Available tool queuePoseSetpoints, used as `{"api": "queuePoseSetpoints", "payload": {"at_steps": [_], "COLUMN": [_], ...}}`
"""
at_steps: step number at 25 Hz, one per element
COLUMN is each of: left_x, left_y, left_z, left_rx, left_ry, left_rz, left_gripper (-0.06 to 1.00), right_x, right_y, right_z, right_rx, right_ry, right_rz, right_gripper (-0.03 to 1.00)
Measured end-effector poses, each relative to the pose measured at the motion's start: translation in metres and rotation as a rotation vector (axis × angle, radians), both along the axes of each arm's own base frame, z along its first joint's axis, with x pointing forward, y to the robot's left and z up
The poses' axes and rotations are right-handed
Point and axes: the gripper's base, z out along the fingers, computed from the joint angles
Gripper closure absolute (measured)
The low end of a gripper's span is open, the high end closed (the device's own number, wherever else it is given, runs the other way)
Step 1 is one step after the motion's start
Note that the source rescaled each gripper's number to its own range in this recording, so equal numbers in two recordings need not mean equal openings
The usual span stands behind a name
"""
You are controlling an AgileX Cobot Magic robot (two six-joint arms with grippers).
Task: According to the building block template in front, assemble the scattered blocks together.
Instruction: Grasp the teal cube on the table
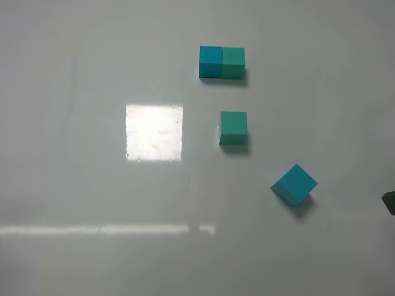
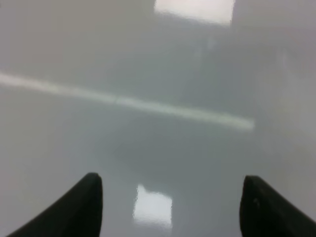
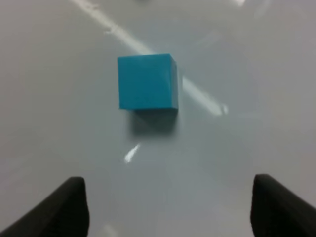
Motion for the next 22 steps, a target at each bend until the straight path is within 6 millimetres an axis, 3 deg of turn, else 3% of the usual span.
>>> {"api": "queuePoseSetpoints", "payload": {"at_steps": [8, 13, 22], "left_x": [0.0, 0.0, 0.0], "left_y": [0.0, 0.0, 0.0], "left_z": [0.0, 0.0, 0.0], "left_rx": [0.0, 0.0, 0.001], "left_ry": [0.0, 0.0, 0.0], "left_rz": [0.0, 0.0, -0.001], "left_gripper": [0.37, 0.37, 0.37], "right_x": [0.015, 0.034, 0.059], "right_y": [0.013, 0.041, 0.078], "right_z": [0.015, 0.031, 0.016], "right_rx": [-0.069, -0.126, -0.213], "right_ry": [-0.026, 0.008, 0.05], "right_rz": [0.092, 0.205, 0.138], "right_gripper": [0.19, 0.19, 0.19]}}
